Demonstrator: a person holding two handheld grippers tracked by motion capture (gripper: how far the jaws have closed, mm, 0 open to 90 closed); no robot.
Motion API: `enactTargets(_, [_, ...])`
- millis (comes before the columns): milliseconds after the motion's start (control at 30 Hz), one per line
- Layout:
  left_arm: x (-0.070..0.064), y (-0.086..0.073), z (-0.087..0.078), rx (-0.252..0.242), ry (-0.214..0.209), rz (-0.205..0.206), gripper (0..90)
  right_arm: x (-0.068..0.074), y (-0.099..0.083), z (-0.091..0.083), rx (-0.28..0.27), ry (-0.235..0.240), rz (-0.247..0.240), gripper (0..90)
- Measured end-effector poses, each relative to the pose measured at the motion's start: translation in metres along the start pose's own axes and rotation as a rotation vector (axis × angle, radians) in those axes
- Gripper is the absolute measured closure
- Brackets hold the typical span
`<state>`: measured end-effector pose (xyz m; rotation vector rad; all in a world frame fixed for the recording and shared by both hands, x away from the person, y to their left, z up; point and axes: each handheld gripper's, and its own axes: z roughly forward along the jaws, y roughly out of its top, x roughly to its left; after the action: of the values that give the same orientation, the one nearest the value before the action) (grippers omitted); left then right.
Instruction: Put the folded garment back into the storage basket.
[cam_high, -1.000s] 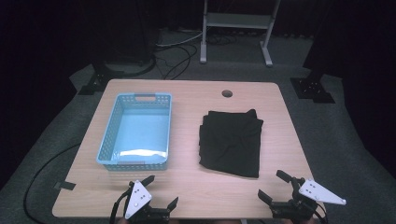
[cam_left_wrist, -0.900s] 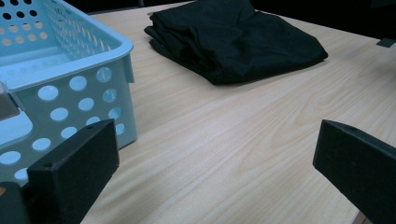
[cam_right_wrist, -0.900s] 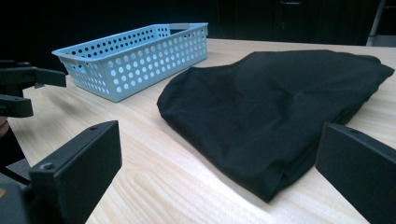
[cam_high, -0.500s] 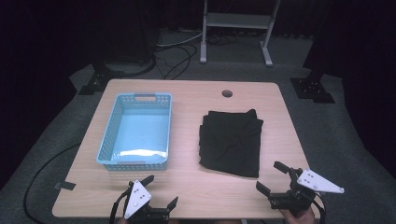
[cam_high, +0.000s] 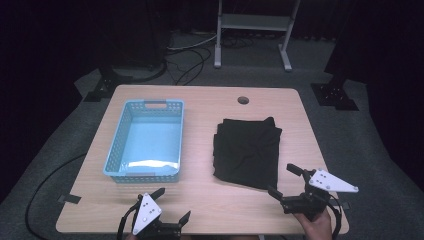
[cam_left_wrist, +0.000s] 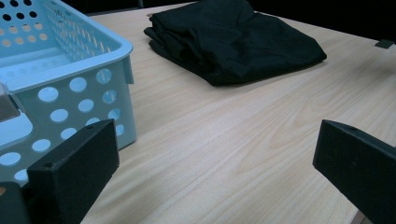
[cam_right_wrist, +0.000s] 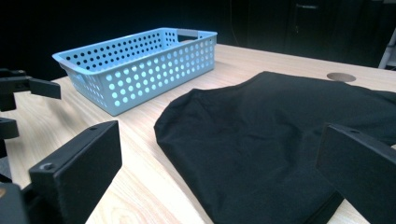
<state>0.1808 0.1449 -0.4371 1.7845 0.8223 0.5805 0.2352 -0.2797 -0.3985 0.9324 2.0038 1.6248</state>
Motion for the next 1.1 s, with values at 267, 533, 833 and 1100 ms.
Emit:
enactTargets(267, [0.0,0.0,0.0,0.0,0.001,0.0,0.0,-0.01,0.007,0.009,0.046,0.003,0.016,0.3])
enactTargets(533, [0.0,0.0,0.0,0.001,0.003,0.002,0.0,-0.016,0.011,0.018,0.084,0.002,0.007,0.3])
enactTargets(833, [0.0,0.0,0.0,-0.001,0.003,0.002,0.0,-0.022,0.015,0.031,0.122,-0.02,0.0,0.3])
enactTargets(1100, [0.0,0.0,0.0,-0.001,0.003,0.004,0.0,-0.03,0.023,0.045,0.164,-0.028,0.017,0.3])
